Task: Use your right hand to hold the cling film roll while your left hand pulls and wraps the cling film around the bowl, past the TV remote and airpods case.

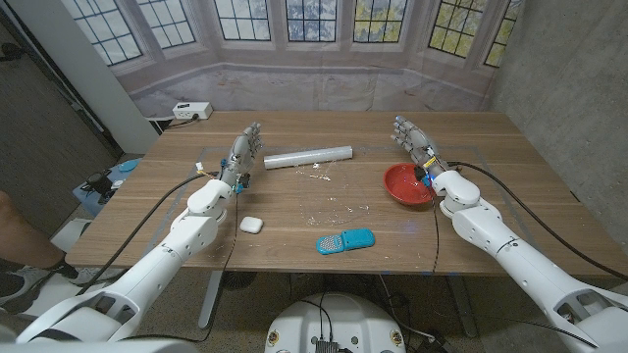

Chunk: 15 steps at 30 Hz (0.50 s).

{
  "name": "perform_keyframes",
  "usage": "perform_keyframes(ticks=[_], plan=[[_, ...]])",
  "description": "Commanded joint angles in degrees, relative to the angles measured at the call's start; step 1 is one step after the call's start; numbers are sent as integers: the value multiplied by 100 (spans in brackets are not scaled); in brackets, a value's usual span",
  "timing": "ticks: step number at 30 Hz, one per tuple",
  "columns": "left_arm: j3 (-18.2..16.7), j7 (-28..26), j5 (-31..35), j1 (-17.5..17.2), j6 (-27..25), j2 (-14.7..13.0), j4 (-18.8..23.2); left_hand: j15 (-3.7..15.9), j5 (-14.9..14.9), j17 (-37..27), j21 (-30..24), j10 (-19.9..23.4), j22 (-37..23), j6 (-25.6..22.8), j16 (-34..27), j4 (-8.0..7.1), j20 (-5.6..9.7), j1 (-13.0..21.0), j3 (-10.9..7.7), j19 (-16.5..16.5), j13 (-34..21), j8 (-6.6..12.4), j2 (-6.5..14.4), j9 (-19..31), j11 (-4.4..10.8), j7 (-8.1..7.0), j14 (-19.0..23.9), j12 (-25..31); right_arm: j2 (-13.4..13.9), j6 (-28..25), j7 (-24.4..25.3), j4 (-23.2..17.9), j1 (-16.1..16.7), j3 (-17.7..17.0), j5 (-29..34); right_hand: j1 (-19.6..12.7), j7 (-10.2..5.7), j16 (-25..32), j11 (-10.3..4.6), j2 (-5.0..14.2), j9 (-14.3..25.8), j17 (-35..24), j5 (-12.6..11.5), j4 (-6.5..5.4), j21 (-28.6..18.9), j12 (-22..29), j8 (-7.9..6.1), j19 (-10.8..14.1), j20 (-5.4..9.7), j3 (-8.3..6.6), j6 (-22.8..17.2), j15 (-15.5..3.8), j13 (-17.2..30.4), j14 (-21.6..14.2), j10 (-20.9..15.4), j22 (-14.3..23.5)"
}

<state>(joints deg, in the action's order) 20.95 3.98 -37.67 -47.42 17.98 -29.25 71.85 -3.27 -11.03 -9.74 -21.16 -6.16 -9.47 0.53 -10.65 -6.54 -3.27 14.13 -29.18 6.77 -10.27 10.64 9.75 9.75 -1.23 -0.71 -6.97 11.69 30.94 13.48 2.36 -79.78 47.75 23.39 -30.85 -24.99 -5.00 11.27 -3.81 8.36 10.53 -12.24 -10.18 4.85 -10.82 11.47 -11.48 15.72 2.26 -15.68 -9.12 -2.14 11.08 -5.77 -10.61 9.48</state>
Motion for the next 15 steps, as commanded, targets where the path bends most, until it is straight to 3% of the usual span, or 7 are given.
perform_keyframes(ticks=[1,15], plan=[[68,155,12,76,-7,8,-104,-30,-10,-7,47,-53,-26,73,14,16,-9,77,-69,20,-15,-39,6,19,-14,-19,-38,2,276,-369,116,-402,-208,216,455,-88,0,-13,5,-10,27,-2,-18,51,-4,-17,2,-33,293,-23,-30,-294,9,22,11,24],[74,-168,93,6,54,145,-31,-29,12,0,95,3,-26,38,7,95,-22,133,-136,-36,-16,-22,-4,21,3,-28,22,12,526,-721,65,-606,-542,470,1071,-211,-20,-29,-33,-28,25,49,-25,170,15,-31,21,-91,282,-70,-1,-309,8,72,43,23]])
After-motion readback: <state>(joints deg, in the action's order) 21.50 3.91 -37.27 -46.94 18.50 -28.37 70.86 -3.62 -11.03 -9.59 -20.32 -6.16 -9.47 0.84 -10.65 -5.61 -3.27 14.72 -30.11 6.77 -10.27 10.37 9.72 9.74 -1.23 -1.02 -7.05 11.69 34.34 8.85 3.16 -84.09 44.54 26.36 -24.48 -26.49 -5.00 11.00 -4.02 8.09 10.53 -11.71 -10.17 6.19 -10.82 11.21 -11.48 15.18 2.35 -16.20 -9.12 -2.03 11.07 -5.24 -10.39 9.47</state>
